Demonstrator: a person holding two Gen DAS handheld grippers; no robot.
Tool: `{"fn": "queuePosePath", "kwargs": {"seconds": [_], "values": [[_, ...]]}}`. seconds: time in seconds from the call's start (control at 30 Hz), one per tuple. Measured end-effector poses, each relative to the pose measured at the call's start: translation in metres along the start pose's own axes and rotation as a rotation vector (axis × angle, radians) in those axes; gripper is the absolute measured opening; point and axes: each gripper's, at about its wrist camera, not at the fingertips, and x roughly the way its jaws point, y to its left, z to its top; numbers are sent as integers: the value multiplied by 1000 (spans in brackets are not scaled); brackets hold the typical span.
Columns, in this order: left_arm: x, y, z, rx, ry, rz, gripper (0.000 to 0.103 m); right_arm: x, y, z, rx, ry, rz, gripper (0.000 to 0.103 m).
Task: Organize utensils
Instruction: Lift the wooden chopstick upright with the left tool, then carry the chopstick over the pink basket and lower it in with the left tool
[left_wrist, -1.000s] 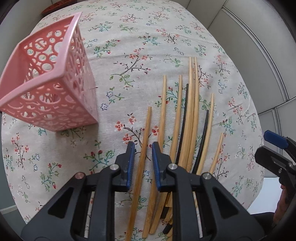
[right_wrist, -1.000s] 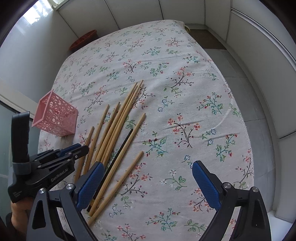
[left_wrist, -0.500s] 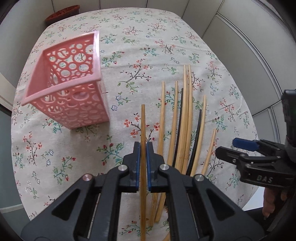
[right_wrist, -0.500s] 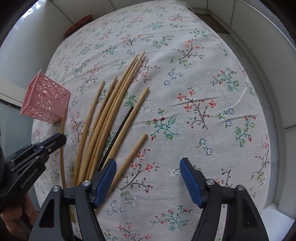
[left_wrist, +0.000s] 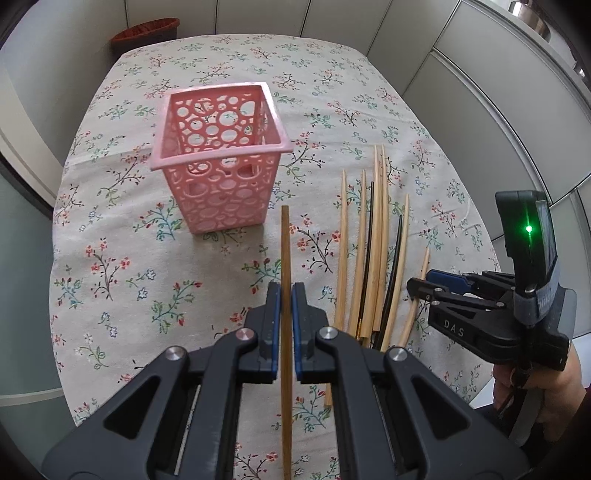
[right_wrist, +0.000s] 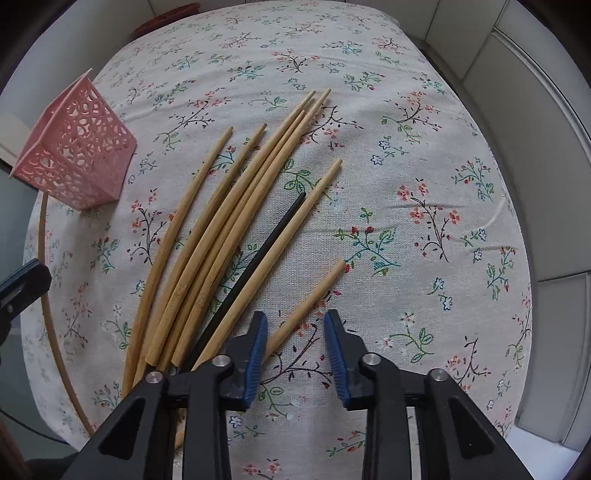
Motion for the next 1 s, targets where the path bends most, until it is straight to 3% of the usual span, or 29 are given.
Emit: {"fn": "queuePosePath", "kwargs": {"seconds": [0.2, 0.37, 0.7, 1.0], "values": [[-18, 10, -4, -31, -37, -11, 7, 2, -10, 2, 71, -10, 92, 6], [-43, 16, -4, -59, -109, -28, 7, -18, -37, 2, 124, -52, 157, 6], [-107, 18, 0, -73, -317, -58, 7, -117, -34, -14, 60, -327, 236, 6], [-161, 23, -2, -96, -534, -72, 7, -179, -14, -18, -8, -544, 237, 6]]}}
